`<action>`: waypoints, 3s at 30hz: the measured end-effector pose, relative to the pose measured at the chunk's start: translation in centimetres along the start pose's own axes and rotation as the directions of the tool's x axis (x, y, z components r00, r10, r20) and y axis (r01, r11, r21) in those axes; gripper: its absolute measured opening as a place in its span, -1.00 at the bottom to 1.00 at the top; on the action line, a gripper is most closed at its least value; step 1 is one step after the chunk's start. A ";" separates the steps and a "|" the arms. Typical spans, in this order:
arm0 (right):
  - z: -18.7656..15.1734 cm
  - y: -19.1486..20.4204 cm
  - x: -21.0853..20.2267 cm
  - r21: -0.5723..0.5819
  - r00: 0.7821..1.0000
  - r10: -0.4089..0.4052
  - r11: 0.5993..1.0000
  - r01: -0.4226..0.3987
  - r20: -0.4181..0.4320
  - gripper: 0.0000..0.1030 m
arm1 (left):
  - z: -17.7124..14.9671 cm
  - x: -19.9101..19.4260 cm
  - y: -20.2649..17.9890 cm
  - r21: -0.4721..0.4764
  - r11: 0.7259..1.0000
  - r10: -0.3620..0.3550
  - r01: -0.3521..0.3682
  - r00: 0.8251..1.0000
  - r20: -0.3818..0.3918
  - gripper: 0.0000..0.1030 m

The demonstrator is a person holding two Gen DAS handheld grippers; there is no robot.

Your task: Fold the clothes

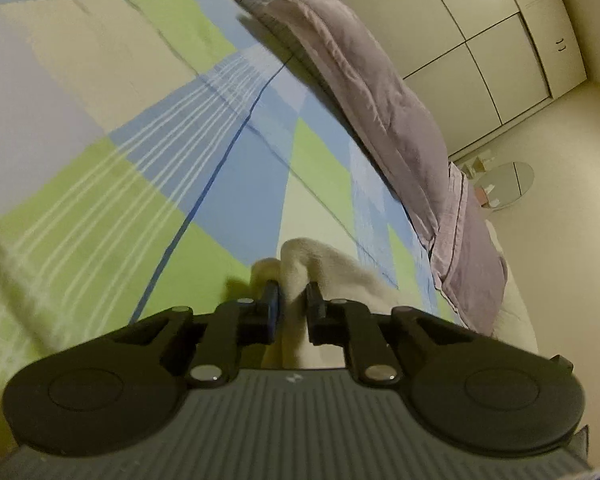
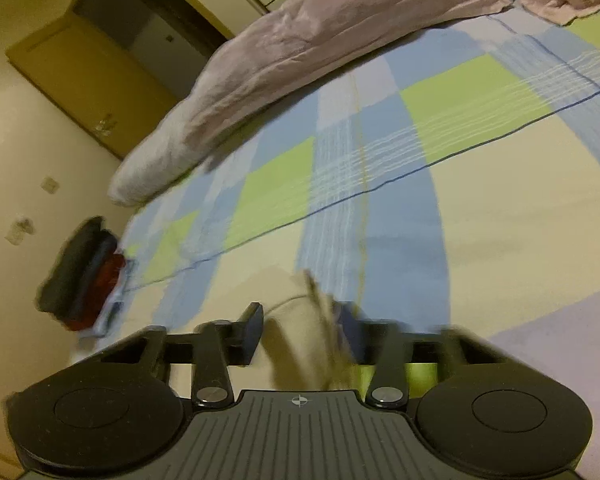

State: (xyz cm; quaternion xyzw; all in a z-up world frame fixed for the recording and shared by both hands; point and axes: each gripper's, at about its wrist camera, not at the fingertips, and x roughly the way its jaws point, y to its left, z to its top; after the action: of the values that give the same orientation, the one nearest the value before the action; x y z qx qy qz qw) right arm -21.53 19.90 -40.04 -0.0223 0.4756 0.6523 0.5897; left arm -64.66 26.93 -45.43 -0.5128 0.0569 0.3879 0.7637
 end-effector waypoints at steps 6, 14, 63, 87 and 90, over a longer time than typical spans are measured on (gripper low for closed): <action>-1.3 0.4 2.5 -0.114 0.995 -0.096 0.989 0.095 -0.005 -0.98 | -0.8 1.9 -1.3 0.099 0.984 0.147 -0.147 0.989 0.001 -0.65; -0.2 2.2 -1.5 -0.157 0.983 -0.152 0.974 0.166 0.102 -0.93 | 0.2 -1.7 -7.8 0.286 0.909 0.268 -0.304 0.950 0.157 -0.73; -12.2 8.8 -8.0 -0.400 0.977 -0.209 0.894 0.203 0.029 -0.11 | -15.1 -3.5 -16.9 0.487 0.734 0.507 -0.472 0.859 0.070 -0.60; -18.4 9.6 -14.1 -0.335 0.957 -0.285 0.908 0.252 -0.050 0.22 | -21.0 -10.3 -19.9 0.542 0.683 0.545 -0.490 0.836 0.069 -0.27; -19.2 10.1 -15.3 -0.342 0.958 -0.284 0.905 0.254 -0.039 0.22 | -21.8 -11.6 -20.1 0.550 0.683 0.534 -0.481 0.842 0.073 -0.27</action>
State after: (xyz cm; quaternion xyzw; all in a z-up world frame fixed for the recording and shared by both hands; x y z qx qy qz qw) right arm -35.12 -2.46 -35.51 -0.2155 0.3761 0.6341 0.6403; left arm -52.88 -0.78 -35.14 -0.2537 0.3406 0.5267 0.7364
